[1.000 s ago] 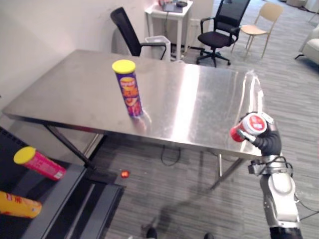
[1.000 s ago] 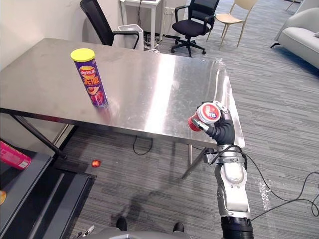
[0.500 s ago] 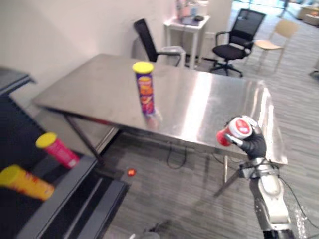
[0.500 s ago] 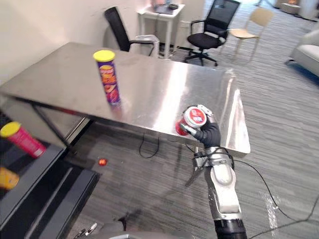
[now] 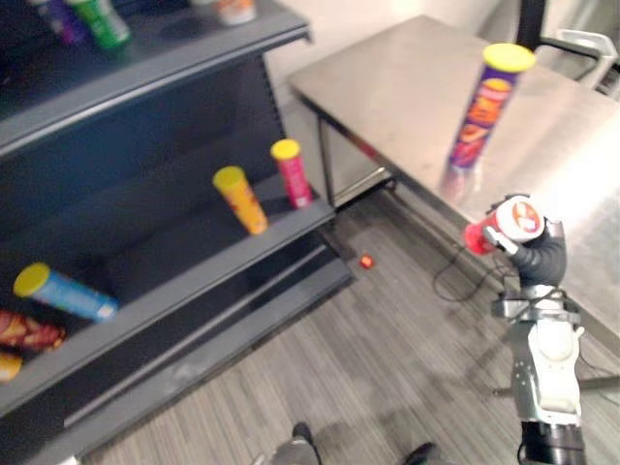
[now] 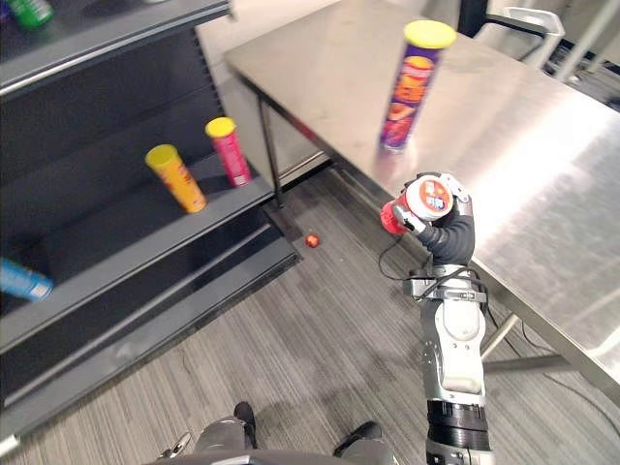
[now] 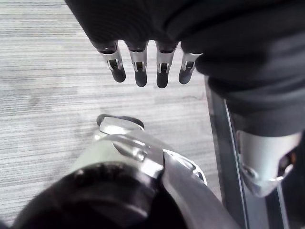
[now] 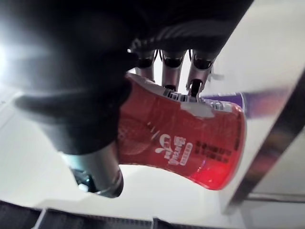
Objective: Put the gum and the chips on the shelf.
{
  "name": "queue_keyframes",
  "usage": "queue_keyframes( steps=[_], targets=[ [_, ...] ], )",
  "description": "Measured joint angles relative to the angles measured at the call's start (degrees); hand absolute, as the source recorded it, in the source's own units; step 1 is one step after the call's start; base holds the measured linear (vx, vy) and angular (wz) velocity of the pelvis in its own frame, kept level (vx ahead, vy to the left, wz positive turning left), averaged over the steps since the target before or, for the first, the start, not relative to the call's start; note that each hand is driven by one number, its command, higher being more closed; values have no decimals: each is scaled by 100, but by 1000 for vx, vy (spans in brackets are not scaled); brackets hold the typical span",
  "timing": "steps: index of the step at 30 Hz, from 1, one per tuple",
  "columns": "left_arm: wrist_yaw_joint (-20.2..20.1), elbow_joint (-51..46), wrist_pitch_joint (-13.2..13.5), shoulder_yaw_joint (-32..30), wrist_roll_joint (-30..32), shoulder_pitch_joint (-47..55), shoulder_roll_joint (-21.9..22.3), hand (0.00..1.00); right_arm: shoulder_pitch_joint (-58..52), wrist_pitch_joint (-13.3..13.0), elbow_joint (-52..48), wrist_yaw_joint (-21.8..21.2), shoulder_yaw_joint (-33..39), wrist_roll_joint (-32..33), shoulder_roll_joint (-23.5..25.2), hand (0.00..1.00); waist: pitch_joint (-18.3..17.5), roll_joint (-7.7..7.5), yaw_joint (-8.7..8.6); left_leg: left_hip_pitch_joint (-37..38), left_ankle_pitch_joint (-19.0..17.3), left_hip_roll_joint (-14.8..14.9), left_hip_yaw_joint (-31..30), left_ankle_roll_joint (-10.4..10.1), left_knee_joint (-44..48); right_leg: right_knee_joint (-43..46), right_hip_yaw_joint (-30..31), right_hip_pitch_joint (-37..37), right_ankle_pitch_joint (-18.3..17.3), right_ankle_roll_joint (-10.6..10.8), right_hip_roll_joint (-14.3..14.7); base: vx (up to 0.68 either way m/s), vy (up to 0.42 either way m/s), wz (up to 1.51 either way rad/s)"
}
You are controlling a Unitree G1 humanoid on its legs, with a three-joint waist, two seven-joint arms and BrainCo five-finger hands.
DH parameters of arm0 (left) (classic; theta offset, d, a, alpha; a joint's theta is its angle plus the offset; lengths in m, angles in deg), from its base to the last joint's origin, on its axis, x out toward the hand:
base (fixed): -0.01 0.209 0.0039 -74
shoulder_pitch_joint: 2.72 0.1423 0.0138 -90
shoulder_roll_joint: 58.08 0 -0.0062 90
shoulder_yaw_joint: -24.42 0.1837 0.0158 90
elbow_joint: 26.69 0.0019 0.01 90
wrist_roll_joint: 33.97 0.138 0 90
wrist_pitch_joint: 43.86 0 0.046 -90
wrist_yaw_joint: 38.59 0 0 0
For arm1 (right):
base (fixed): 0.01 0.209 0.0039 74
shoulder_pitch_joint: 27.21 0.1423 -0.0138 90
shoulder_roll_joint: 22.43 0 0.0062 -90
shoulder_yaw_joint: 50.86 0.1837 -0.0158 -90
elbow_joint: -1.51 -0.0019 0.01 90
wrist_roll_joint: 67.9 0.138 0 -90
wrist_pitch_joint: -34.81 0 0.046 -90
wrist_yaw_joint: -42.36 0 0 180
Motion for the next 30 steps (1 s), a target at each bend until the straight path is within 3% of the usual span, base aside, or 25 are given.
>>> queue_keyframes(
  steps=[6, 8, 11, 17, 20, 22, 27, 30],
  targets=[
    [3, -9, -1, -45, 11, 15, 16, 0, -64, 1, -38, 44, 188, -3, 173, 100, 4, -10, -93, 52, 65, -339, 18, -105, -567, 350, -274, -14, 96, 49, -380, -45, 186, 39],
    [27, -3, 6, -1, 25, 13, -26, 0, -159, 4, -37, 87, 205, -15, 158, 100, 52, -89, -79, 102, 5, -468, 18, -145, -497, 657, -203, -5, 95, 49, -654, -74, 141, 12],
    [59, -3, 5, 154, 73, -4, -140, 0, -253, 36, -36, 113, 145, -237, 172, 100, 133, -203, -47, 99, -112, -542, 26, -121, -348, 742, -94, 19, 94, 49, -792, -88, 91, -2],
    [68, -16, 6, 203, 70, 4, -172, 0, -433, 89, -35, 38, 8, -419, 159, 100, 206, -234, -9, 265, 17, -684, 59, -181, -819, 365, 273, -9, 95, 79, -660, -115, 45, 3],
    [50, -27, 5, 243, 65, 25, -174, 0, -467, 143, -28, 24, -94, -441, 160, 100, 220, -232, 11, 321, 328, -652, 48, -197, -1157, 282, 270, -35, 93, 82, -519, -15, -17, 12],
    [34, -157, 7, 319, 44, 32, -180, 0, -426, 143, 70, 35, -187, -442, 150, 100, 249, -254, 127, 264, 362, -561, 48, -199, -945, 292, 271, -35, 132, 24, -446, 73, -35, 6],
    [-27, -307, 35, 416, -230, 18, -161, 0, -36, 173, 487, 39, -527, -443, 118, 100, 332, -222, 302, -145, -150, -377, -102, -132, 172, 433, 271, 104, 196, 48, -415, 51, 9, 8],
    [-44, -288, 31, 429, -355, 40, -171, 0, -47, 188, 493, 37, -675, -454, 106, 100, 411, -220, 297, -199, -602, -524, -541, -3, 639, 1009, 485, 435, 208, -47, -698, -7, 84, 65]
  ],
)
